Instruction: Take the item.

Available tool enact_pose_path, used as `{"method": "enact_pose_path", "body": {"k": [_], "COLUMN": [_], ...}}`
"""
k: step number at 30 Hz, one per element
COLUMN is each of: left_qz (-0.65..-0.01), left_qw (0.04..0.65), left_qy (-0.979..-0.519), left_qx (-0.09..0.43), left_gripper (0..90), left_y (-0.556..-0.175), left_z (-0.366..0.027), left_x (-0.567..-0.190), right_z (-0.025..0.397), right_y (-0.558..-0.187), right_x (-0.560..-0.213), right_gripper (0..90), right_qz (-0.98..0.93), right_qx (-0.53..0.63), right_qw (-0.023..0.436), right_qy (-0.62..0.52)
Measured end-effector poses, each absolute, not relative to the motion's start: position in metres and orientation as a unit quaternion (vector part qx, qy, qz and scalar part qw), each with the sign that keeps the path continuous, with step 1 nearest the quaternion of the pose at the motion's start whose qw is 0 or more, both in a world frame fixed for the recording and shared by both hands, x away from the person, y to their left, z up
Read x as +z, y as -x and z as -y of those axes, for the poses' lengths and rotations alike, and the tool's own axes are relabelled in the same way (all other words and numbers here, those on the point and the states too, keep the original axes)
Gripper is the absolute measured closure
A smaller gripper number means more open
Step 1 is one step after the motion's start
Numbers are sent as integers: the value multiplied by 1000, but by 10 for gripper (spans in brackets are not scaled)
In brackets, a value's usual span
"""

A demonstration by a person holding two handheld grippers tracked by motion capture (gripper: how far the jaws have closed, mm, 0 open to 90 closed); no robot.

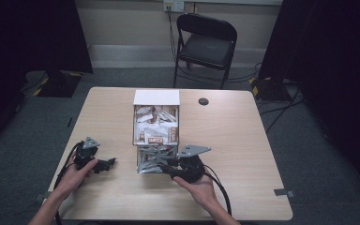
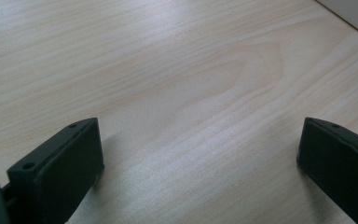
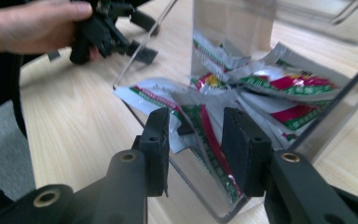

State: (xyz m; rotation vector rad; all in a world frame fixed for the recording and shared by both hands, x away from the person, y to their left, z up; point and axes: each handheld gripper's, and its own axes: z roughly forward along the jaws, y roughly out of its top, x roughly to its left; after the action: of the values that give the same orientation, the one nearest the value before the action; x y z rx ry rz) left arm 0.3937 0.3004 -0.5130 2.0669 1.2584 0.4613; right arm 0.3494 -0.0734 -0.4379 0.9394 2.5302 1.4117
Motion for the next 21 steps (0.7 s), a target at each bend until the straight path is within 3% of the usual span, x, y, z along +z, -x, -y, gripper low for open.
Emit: {"method": "enact_pose_path", "body": {"k": [13, 21], "left_qz": [-481, -481], "left_qw": [332, 332], "left_qy": [-792, -792], "left_qx": [176, 176], "left_gripper": [0, 0], "left_y": [-394, -394], "left_z": [-301, -301], "left_x": [-513, -513], "right_z": [69, 69], "right_y": [-354, -355], "right_x": [-445, -444], "right_gripper": [663, 736], "right_qz": [-829, -827], "right_qx": [459, 453], "right_qw": [54, 71], "right_qy": [-316, -325]}}
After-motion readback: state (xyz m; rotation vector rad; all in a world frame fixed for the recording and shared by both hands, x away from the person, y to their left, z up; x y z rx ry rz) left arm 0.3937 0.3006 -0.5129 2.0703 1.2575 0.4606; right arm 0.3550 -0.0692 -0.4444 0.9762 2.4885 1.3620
